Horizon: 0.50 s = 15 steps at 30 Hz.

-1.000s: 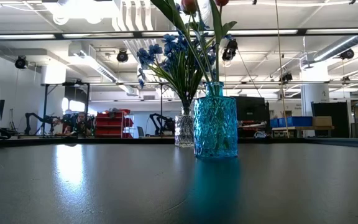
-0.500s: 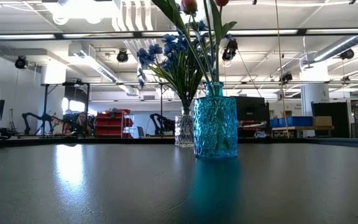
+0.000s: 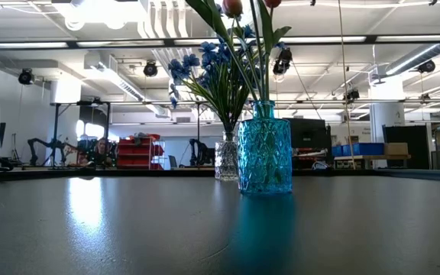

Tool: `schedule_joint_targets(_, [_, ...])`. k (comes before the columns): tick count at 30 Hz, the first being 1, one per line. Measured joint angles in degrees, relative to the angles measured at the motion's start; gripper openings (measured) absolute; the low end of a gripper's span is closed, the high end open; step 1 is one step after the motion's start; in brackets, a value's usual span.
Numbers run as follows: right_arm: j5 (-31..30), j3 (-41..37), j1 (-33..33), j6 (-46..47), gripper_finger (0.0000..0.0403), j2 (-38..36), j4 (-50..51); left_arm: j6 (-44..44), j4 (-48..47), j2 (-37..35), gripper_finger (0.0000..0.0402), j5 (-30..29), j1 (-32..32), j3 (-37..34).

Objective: Sort flowers into vase by color
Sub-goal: Put the pink tulip into the blue vase

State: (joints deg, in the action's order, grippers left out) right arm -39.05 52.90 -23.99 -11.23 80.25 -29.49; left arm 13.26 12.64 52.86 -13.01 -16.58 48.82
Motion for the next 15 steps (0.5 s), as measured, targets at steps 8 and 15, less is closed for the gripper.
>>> schedule_joint_targets(8, [-1.12, -0.11, 0.13, 1.97, 0.0017, 1.82, -0.06, 1.06, 8.80, -4.21, 0.0165, -6.96, 0.02, -10.28])
schedule_joint_targets(15, [-5.77, -0.11, 0.46, 2.69, 0.0023, 4.55, -1.75, -0.50, 14.88, -7.95, 0.0165, -10.51, 0.02, -18.36])
